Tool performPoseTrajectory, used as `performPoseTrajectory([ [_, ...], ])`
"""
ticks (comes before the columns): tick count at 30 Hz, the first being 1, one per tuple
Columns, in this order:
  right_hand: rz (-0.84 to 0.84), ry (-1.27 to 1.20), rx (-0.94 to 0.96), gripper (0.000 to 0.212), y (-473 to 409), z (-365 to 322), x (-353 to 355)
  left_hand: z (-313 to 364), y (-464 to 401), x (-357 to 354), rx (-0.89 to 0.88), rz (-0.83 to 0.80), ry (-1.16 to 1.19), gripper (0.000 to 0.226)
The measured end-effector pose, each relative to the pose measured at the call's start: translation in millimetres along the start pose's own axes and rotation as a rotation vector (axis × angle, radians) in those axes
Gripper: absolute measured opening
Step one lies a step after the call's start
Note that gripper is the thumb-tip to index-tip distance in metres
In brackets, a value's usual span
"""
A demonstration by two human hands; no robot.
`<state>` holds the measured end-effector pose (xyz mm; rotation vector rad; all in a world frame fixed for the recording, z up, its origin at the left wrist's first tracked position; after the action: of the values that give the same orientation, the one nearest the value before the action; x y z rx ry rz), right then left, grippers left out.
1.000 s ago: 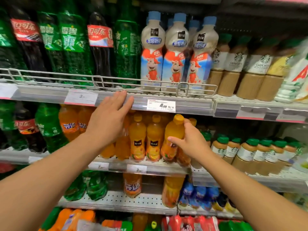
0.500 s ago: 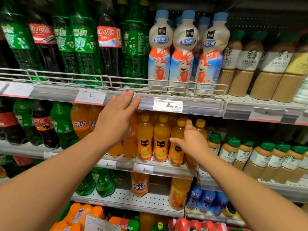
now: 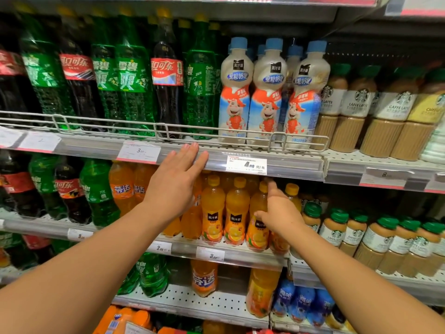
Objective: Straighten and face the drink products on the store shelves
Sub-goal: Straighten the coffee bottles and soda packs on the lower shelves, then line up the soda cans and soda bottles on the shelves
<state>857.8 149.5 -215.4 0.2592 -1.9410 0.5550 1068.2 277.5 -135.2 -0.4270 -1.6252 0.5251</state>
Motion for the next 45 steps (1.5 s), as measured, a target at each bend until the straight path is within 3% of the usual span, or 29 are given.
performPoseTrajectory([
  [9,0.021,0.118,0.004,0.1,21.2,-21.5,17.1,-10.0,-6.9,4.0,-0.005,-0.146,0.037,0.099],
  [14,-0.026,0.192,0.059,0.084,43.3,-63.7,31.5,-22.0,-11.0,13.7,-0.041,-0.268,0.177,0.094],
  [17,-0.093,0.144,0.104,0.09,45.5,-92.5,43.2,-35.6,-4.1,11.7,-0.042,-0.29,0.149,0.09],
  [20,-0.102,0.066,0.134,0.078,44.9,-121.8,59.8,-64.1,6.7,9.9,-0.04,-0.265,0.067,0.085],
  [25,0.079,0.036,0.17,0.048,32.9,-173.5,75.5,-127.2,26.3,12.8,-0.087,-0.235,-0.066,0.083],
  [30,0.263,0.231,0.361,0.045,8.0,-241.6,68.1,-200.0,43.1,16.4,-0.062,-0.238,-0.05,0.086],
  [36,0.237,0.423,0.192,0.077,-24.8,-275.0,51.9,-203.8,40.5,19.7,-0.097,-0.225,0.06,0.08],
  [42,0.269,0.447,0.141,0.057,-25.9,-277.6,40.1,-206.7,22.9,30.0,-0.069,-0.337,0.055,0.072],
  [45,0.269,0.421,0.146,0.054,-26.0,-278.5,42.7,-200.7,6.1,44.9,-0.034,-0.35,0.026,0.042],
])
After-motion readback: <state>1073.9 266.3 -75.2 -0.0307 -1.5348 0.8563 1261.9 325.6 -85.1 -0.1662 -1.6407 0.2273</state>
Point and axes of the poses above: each hand's wrist, its own y-axis away from the middle knuckle, its own x-axis out of the back of the hand, z = x × y, the point moved 4 cm from there along -y, towards the middle knuckle, and after that the axes turned 6 degrees about x, right-handed, at the moved point
